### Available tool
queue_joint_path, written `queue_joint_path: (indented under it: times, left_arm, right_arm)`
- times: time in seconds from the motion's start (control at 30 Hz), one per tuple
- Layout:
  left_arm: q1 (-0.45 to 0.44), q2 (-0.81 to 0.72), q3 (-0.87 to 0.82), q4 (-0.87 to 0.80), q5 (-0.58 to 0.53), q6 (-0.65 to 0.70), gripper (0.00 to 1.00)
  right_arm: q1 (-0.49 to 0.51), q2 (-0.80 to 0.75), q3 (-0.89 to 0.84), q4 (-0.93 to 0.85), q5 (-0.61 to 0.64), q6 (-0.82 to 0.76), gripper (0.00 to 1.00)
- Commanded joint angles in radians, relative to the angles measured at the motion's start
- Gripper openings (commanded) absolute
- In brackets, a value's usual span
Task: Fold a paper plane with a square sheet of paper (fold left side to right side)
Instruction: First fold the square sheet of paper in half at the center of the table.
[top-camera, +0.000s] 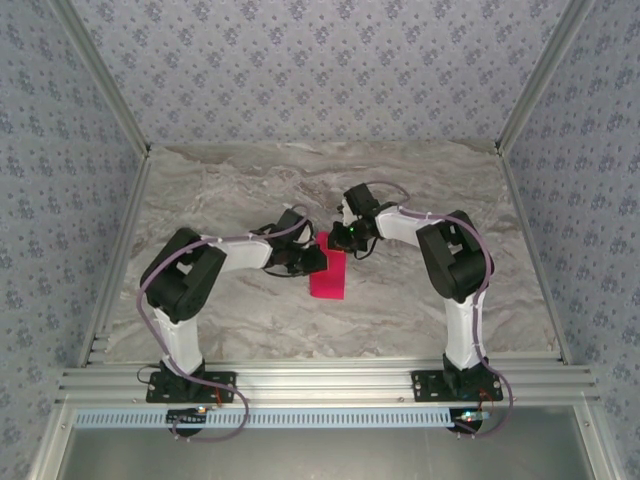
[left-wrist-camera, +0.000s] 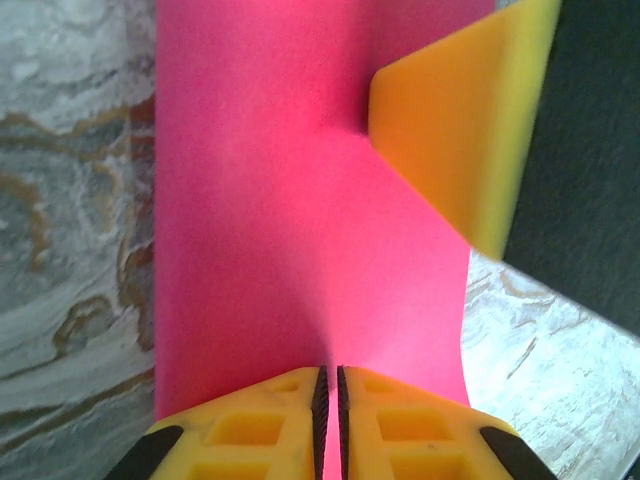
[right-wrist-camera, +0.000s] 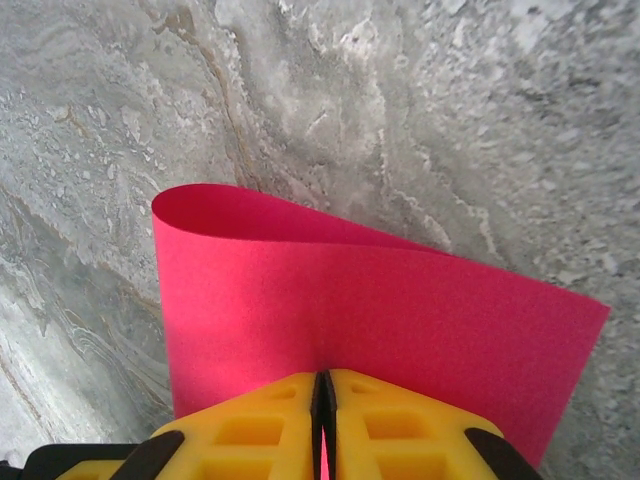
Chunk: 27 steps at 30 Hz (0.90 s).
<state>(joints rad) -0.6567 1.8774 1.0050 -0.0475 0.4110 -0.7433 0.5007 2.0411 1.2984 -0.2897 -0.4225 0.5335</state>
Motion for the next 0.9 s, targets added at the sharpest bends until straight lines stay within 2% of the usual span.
queue_joint_path:
  times: [0.0,0.37,0.6,0.73,0.87]
  left_arm:
    - [-0.016,-0.042,-0.065,-0.091,-0.01,0.023,0.14]
    - [-0.073,-0.182,-0.254,-0.039,0.002,-0.017,0.14]
    - [-0.101,-0.268,-0.337,-0.065,-0.012,-0.046,0.14]
    - [-0.098,-0.339,-0.328,-0.093,-0.009,-0.051,0.14]
    - [-0.07,-0.397,-0.244,-0.118,0.002,-0.033,0.16]
  right_arm:
    - [0.002,0.048,-0.003,-0.082,0.064,0.006,0.14]
    - [0.001,0.052,-0.005,-0.091,0.069,0.003,0.14]
    - [0.001,0.053,0.002,-0.093,0.064,-0.002,0.14]
    - [0.002,0.045,0.001,-0.08,0.051,-0.011,0.14]
    - [0.005,0.04,0.006,-0.08,0.046,-0.018,0.14]
